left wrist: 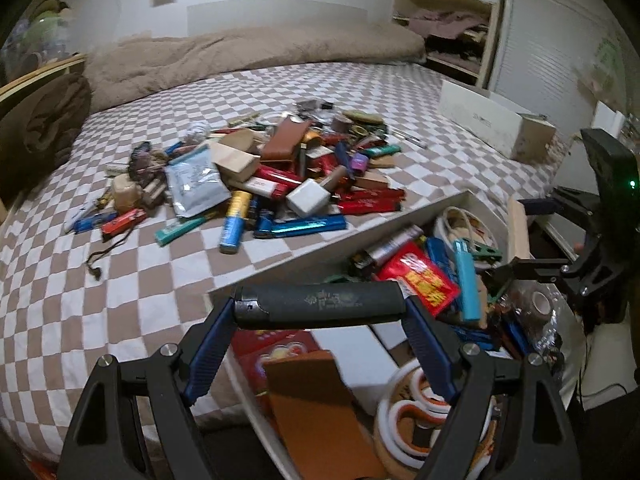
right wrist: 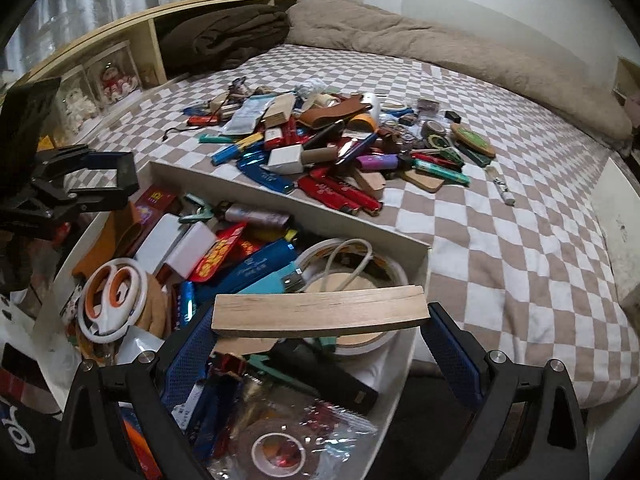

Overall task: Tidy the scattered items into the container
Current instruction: 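Lower the black case into the white box while the right tool lowers the wooden stick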

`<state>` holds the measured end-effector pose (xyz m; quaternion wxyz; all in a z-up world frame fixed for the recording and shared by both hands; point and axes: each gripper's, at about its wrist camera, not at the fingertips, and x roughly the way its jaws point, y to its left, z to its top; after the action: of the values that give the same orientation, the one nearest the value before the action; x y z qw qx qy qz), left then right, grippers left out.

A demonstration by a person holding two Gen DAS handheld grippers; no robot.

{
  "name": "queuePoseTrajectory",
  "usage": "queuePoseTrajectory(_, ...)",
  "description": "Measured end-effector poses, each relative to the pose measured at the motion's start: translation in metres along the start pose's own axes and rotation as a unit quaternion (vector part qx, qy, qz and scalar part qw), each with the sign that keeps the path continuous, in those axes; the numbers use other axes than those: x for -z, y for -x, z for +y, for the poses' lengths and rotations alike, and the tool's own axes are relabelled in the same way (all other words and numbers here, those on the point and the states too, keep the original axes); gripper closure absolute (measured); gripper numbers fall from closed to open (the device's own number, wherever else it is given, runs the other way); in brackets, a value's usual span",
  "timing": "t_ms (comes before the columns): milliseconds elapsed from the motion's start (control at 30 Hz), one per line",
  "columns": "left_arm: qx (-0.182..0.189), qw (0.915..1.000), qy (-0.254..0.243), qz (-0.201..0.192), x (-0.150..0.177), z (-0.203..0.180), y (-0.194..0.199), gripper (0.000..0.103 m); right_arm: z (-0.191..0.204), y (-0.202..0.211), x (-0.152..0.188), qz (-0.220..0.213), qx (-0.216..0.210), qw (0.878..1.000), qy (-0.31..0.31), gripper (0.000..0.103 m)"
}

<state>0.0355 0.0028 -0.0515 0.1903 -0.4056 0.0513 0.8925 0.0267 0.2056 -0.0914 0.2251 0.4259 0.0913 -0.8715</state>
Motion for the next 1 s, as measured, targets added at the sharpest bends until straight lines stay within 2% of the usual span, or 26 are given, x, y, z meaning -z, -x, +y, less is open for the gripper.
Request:
queuePoseTrajectory(233,0.039,0.9983,-0.023,0.035,0.000,-0.025,-0.009,0.019,0.000,0.000,0.004,0.002,-0.009,1.000,-0.012,0.004)
queuePoseTrajectory(333,0.070,0.9953,-0.039,0.054,0.001,-0.040,-0.011,0.019,-0.001,0.000,0.006,0.003,-0.009,1.000,-0.014,0.004)
queuePoseTrajectory(567,0.103,0.9891,-0.069,0.079,0.003,-0.069,-0.018,0.019,-0.003,0.005,0.006,-0.001,-0.008,1.000,-0.018,0.004)
queuePoseTrajectory(800,0.112,0.9866,-0.069,0.097,0.006,-0.080,-0.028,0.019,-0.008,0.010,0.010,0.003,-0.007,1.000,-0.022,0.004)
queuePoseTrajectory(867,0.104,0.9871,-0.064,0.104,0.008,-0.079,-0.031,0.007,-0.007,0.011,0.012,0.005,-0.006,1.000,-0.020,0.004)
queuePoseTrajectory(1000,0.104,0.9873,-0.058,0.106,0.012,-0.077,-0.029,0.005,-0.004,0.015,0.015,0.008,-0.007,1.000,-0.017,0.004)
